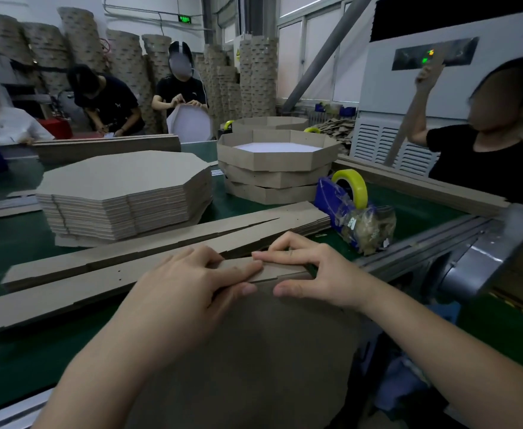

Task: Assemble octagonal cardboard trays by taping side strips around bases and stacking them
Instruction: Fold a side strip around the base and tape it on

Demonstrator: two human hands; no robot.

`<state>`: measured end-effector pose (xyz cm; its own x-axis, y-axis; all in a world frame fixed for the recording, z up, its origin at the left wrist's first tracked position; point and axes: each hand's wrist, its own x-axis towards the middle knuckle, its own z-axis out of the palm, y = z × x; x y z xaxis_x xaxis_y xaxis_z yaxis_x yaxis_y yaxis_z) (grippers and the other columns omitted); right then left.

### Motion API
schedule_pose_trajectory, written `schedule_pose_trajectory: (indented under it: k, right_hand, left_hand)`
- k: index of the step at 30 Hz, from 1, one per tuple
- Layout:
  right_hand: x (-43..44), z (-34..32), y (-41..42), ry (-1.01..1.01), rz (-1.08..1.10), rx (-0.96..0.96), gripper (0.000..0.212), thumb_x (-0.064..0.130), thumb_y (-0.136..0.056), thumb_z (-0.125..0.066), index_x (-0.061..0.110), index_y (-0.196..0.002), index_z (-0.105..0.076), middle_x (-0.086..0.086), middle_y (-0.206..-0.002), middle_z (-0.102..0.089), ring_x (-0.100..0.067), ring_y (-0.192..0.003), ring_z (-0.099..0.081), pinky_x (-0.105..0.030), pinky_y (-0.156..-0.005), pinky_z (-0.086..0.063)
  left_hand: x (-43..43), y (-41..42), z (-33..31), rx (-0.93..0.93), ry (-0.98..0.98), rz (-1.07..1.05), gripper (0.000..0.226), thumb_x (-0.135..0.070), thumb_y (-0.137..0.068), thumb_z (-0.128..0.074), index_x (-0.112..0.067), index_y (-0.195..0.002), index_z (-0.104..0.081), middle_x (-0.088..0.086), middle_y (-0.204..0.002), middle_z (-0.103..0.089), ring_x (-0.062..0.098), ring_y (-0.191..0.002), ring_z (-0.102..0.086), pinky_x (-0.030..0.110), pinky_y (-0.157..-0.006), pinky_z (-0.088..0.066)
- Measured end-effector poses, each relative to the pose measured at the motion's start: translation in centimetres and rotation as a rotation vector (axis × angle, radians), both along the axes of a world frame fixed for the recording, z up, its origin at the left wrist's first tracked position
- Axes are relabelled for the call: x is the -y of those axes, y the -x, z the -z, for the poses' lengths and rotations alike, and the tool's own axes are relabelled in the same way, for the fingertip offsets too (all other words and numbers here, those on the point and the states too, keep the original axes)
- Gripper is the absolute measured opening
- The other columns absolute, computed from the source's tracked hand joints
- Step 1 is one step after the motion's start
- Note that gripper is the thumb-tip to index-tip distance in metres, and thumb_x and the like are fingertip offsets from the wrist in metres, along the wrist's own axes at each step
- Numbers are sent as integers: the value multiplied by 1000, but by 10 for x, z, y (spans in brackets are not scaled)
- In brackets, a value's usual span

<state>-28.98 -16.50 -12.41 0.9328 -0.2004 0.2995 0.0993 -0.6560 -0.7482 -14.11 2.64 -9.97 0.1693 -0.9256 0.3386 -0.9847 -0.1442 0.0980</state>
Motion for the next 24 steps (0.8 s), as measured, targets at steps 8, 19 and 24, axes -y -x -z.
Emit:
schedule_pose_trajectory:
  k: [8,19,24]
  right_hand:
    - [36,-7,18,-76,219,72,26,44,-88,-59,37,-113,-64,17,-105,-61,3,-100,-57,-23,-86,-48]
    - [176,-23,44,-22,1158,-295,42,43,-96,-48,8,-103,-69,-14,-109,-65,-25,-80,-59,-36,-76,-48]
    - [182,-37,38,-144,1141,-424,29,46,-89,-60,19,-84,-68,-2,-72,-50,-18,-62,-45,-28,-52,-33]
  left_hand:
    - [9,0,5,-84,50,26,50,-76,-75,-8,-74,-116,-36,-20,-107,-52,7,-102,-51,32,-78,-49]
    - [8,10,3,-61,45,3,49,-65,-85,-22,-58,-121,-55,-13,-99,-60,15,-90,-60,32,-66,-48]
    - [7,10,3,-61,46,-21,45,-65,-87,-24,-60,-119,-55,-14,-96,-60,14,-85,-60,34,-58,-51]
